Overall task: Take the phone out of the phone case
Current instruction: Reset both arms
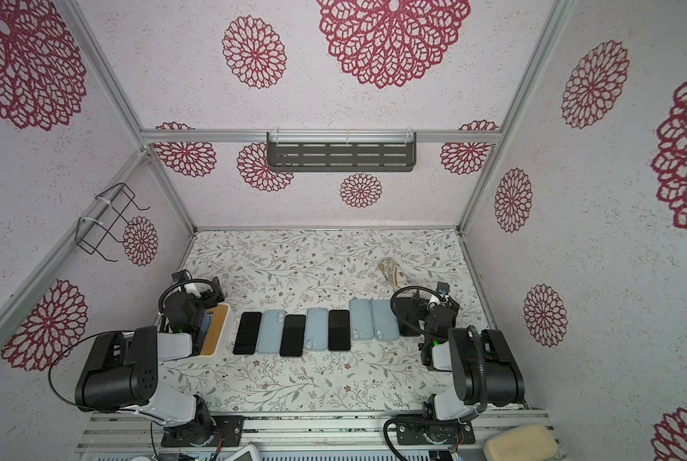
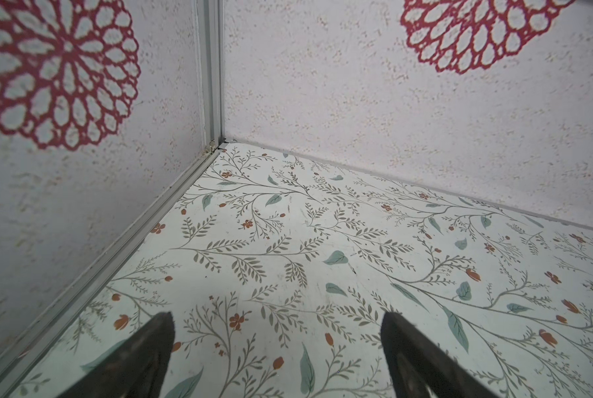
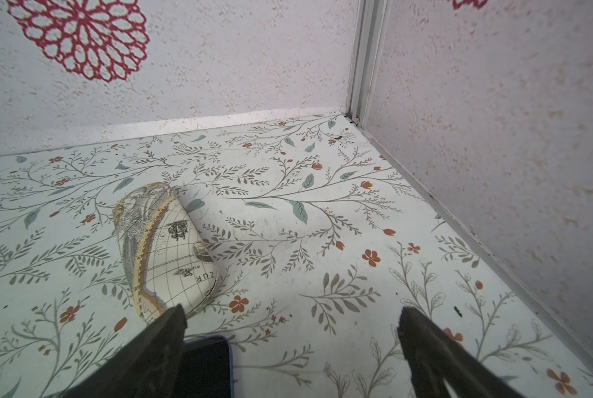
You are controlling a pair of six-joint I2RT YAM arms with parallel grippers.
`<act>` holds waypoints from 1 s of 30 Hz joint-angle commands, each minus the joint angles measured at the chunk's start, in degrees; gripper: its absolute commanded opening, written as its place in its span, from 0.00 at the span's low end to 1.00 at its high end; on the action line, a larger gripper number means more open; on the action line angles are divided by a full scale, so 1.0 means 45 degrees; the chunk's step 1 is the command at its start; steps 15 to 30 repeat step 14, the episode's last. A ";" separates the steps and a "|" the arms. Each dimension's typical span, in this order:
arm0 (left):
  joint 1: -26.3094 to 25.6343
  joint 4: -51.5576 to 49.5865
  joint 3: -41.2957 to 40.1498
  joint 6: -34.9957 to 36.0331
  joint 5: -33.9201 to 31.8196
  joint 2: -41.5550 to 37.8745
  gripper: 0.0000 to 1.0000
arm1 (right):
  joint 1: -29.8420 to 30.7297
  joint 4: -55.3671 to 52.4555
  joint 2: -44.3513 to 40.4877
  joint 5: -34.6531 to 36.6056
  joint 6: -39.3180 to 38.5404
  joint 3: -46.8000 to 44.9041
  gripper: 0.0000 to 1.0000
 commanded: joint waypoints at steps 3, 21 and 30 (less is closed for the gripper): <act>-0.0081 -0.0084 0.0149 0.0265 -0.0122 0.0029 0.97 | 0.0114 0.0659 0.0016 0.0330 -0.0190 0.0096 0.99; -0.0081 0.0123 0.0005 0.0322 -0.0040 -0.0011 0.97 | 0.0127 0.0696 0.0032 0.0344 -0.0221 0.0096 0.99; -0.0081 0.0123 0.0005 0.0322 -0.0040 -0.0011 0.97 | 0.0127 0.0696 0.0032 0.0344 -0.0221 0.0096 0.99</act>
